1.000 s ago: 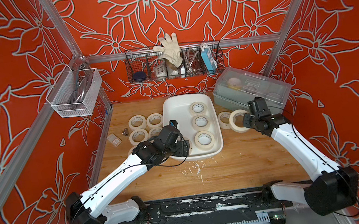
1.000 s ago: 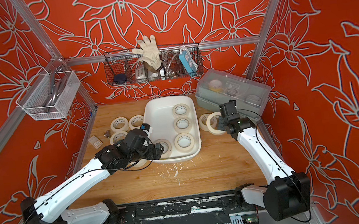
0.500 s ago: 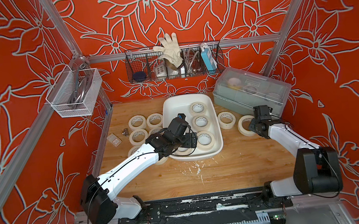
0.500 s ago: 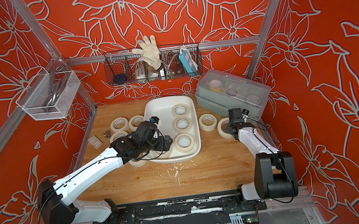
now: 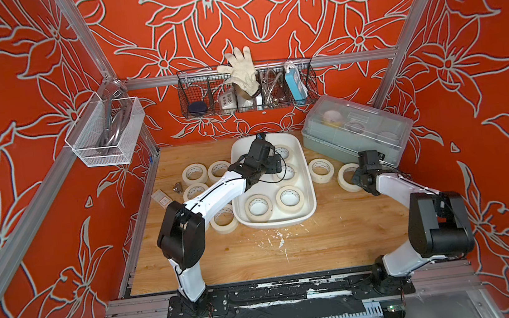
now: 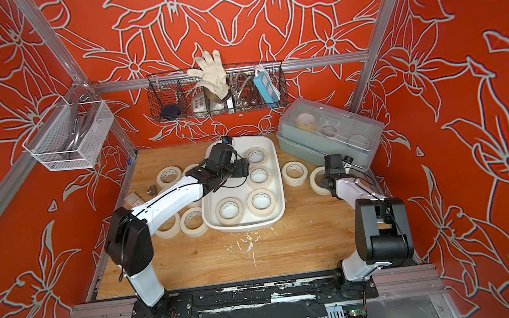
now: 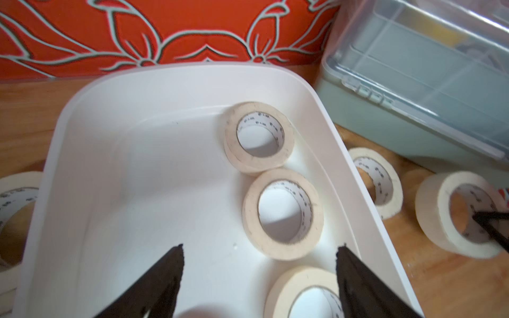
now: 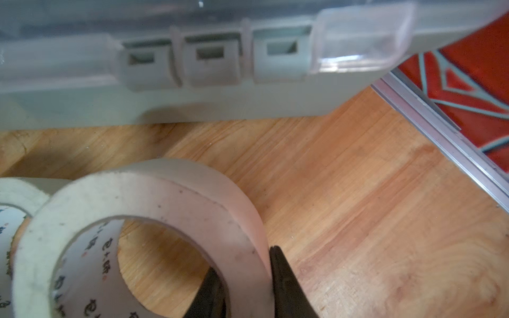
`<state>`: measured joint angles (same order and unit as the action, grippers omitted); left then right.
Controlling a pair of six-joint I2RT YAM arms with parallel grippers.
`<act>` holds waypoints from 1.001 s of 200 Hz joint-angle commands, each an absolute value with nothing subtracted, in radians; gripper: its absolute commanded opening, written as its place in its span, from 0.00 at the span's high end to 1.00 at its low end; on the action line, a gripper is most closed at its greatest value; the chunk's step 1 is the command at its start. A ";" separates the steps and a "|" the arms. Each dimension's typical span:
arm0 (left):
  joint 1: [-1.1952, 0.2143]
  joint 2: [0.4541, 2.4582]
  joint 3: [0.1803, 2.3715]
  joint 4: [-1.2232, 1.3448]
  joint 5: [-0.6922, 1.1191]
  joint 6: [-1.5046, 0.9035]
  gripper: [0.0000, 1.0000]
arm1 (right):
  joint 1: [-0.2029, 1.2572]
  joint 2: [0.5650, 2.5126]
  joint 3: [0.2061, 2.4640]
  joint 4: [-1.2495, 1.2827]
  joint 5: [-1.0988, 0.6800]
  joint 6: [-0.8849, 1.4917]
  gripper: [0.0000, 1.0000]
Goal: Take out the art tape in the storage box
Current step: Place the art tape at the center of the board.
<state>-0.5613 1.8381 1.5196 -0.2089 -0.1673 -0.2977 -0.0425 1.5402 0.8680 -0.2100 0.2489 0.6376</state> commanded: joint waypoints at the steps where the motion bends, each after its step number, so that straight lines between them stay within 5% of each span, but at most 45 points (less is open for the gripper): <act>1: -0.549 1.835 1.537 -0.203 -0.165 -0.233 0.15 | -0.055 1.546 0.874 -0.152 0.254 0.636 1.00; 65: -0.531 1.820 1.434 -0.131 -0.113 -0.267 0.14 | -0.069 1.631 0.927 -0.179 0.158 0.659 0.93; 159: -0.531 1.874 1.485 -0.162 -0.095 -0.265 0.15 | -0.118 1.688 0.981 -0.187 0.118 0.657 0.60; 200: -0.531 1.895 1.504 -0.166 -0.086 -0.266 0.15 | -0.118 1.657 0.961 -0.178 0.087 0.642 0.56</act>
